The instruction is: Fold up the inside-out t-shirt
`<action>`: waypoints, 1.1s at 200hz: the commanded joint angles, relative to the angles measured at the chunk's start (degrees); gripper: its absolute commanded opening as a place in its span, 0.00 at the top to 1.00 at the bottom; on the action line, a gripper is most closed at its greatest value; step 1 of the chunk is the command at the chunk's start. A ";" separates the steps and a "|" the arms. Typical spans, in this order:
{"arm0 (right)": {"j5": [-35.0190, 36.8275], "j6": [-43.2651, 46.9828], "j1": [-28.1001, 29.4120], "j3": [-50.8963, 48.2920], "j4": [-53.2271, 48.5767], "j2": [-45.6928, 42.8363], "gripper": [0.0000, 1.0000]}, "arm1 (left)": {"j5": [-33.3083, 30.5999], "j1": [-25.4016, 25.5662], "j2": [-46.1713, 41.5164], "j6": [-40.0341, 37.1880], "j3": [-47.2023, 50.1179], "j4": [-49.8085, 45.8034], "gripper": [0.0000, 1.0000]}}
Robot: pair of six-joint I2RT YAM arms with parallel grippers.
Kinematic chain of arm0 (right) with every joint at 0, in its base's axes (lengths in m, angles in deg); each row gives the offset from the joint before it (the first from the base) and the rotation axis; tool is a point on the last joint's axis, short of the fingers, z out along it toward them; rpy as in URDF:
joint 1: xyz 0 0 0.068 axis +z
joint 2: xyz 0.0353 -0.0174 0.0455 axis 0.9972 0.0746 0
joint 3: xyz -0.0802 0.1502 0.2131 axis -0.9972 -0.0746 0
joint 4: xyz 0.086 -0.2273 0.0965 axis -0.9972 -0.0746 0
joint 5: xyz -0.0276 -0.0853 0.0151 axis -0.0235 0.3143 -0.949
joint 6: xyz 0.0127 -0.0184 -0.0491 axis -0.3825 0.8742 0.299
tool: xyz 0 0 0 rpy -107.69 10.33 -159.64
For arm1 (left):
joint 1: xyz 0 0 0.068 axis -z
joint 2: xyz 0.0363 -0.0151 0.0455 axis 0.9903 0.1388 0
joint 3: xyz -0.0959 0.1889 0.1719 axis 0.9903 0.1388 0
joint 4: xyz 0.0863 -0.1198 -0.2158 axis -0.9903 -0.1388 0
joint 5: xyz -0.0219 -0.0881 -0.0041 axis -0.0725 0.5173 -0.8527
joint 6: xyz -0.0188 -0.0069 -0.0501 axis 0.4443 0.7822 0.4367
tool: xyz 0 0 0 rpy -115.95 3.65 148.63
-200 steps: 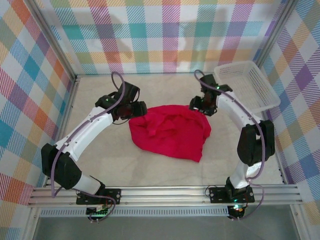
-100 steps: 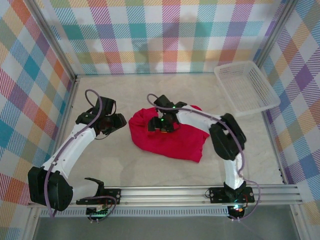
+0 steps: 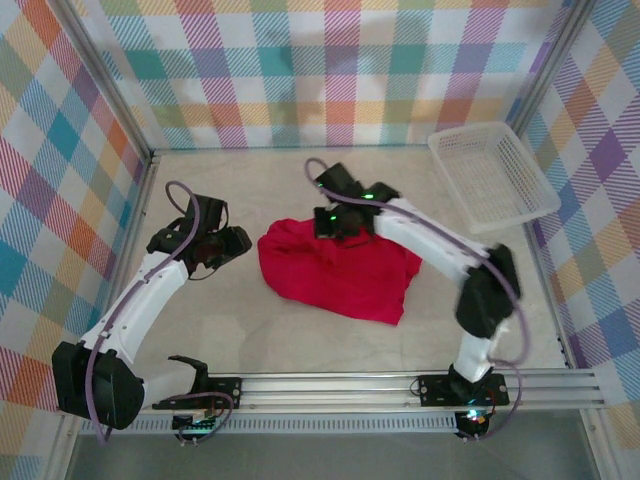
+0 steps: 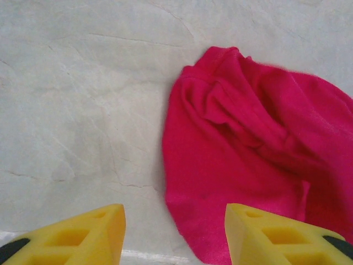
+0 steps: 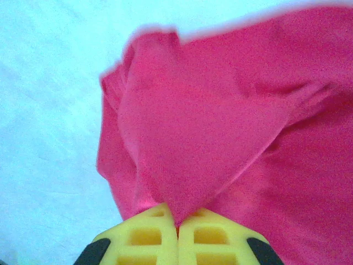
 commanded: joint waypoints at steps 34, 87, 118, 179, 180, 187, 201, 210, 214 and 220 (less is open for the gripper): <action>5.05 1.38 -22.25 -27.53 -2.93 -30.63 1.00 | 3.78 -0.27 0.19 1.29 0.01 3.13 0.53; 5.84 -2.43 -38.61 -38.15 -3.09 -34.30 0.73 | 4.63 3.07 1.87 1.77 -0.03 5.39 0.52; -4.19 -3.93 -37.98 -37.73 -0.78 -32.82 0.55 | 5.27 7.80 6.64 0.48 -0.70 7.46 0.43; -10.35 -12.35 -18.14 -43.35 10.46 -26.09 0.52 | 11.25 14.90 27.91 -8.71 -15.52 10.34 0.39; -10.39 -12.42 -17.96 -43.42 10.57 -25.86 0.52 | 11.38 14.99 28.34 -8.89 -15.71 10.34 0.39; -10.57 -12.57 -17.30 -43.48 10.97 -24.27 0.52 | 12.49 15.52 31.04 -10.00 -18.44 10.09 0.40; -10.52 -12.49 -16.77 -43.67 11.28 -21.72 0.52 | 14.13 16.41 36.32 -11.54 -23.56 9.02 0.43; -10.31 -12.18 -16.81 -43.69 11.32 -20.63 0.52 | 15.02 17.10 39.36 -12.21 -26.48 8.31 0.45; -10.11 -12.01 -16.82 -43.75 11.29 -20.35 0.52 | 15.27 17.40 40.52 -12.39 -27.50 8.09 0.45; -9.83 -11.84 -16.83 -43.69 11.16 -20.00 0.52 | 15.61 17.89 42.11 -12.54 -28.92 7.89 0.46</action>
